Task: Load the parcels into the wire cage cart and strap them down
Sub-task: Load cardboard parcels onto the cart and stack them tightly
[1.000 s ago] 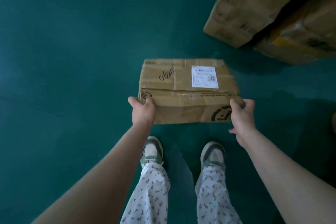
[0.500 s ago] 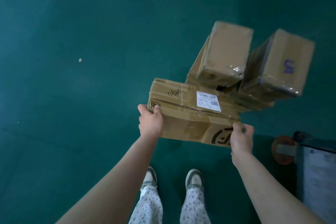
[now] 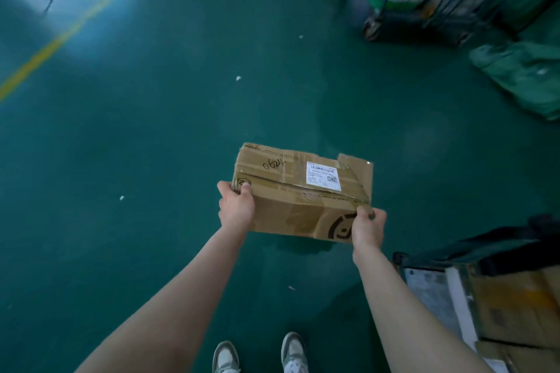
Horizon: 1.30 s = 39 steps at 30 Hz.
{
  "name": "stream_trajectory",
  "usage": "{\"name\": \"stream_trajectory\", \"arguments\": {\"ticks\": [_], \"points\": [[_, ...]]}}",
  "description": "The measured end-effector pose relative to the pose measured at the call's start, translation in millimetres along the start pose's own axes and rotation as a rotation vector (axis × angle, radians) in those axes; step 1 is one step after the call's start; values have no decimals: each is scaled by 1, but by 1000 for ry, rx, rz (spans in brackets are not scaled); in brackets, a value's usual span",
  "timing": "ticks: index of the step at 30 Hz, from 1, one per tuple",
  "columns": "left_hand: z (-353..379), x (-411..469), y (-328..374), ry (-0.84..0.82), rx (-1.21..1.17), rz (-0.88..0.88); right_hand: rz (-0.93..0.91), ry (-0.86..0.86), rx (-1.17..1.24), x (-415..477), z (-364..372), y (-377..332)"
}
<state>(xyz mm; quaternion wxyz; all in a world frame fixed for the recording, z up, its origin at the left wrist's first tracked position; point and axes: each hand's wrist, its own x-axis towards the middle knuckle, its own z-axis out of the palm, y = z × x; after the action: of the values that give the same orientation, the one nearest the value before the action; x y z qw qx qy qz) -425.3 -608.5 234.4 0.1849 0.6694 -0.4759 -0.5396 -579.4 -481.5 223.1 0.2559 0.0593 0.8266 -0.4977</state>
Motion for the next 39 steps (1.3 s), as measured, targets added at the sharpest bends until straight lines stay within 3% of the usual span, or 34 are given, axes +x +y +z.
{"name": "stream_trajectory", "arguments": {"ticks": [8,17,29,39], "points": [[-17,-55,76,-96,-20,176,-99,91,129,-44,-53,-62],[2,-103,120,-262,36,391,-145,292,336,-74,-117,-73],[86,-221,89,-614,160,446,25,691,413,-113,-266,-5],[140,-361,30,-786,280,467,122,881,472,-176,-403,74]]}}
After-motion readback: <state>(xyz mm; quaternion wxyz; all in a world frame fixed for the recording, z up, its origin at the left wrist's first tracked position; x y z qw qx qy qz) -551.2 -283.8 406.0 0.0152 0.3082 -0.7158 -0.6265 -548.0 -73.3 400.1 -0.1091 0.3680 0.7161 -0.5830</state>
